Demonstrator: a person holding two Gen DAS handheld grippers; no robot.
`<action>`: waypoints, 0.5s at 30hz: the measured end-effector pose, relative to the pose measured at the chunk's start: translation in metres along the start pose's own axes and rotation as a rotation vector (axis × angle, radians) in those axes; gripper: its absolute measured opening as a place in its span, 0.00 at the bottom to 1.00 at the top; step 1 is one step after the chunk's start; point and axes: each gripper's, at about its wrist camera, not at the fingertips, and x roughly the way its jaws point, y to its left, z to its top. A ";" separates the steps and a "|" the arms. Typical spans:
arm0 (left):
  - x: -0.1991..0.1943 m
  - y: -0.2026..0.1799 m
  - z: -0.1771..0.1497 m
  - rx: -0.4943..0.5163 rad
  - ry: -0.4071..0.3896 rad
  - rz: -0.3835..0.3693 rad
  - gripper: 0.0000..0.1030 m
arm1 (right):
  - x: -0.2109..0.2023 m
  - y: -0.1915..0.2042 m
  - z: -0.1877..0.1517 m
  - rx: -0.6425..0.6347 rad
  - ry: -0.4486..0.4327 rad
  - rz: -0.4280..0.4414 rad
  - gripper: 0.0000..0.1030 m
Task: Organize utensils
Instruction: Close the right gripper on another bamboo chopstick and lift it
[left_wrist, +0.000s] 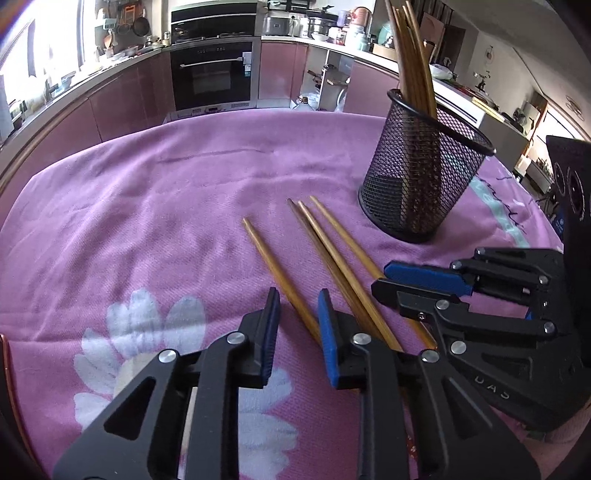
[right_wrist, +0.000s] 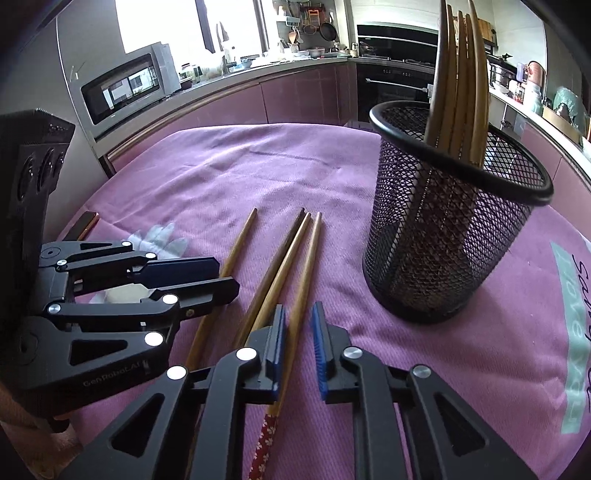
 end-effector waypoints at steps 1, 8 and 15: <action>0.000 0.000 0.000 -0.006 -0.003 0.007 0.16 | 0.000 0.000 0.000 0.003 -0.002 0.001 0.07; -0.002 0.008 -0.002 -0.066 -0.016 -0.006 0.07 | -0.004 -0.004 -0.003 0.030 -0.010 0.022 0.05; -0.012 0.007 -0.005 -0.079 -0.032 -0.031 0.07 | -0.021 -0.003 -0.005 0.039 -0.044 0.058 0.05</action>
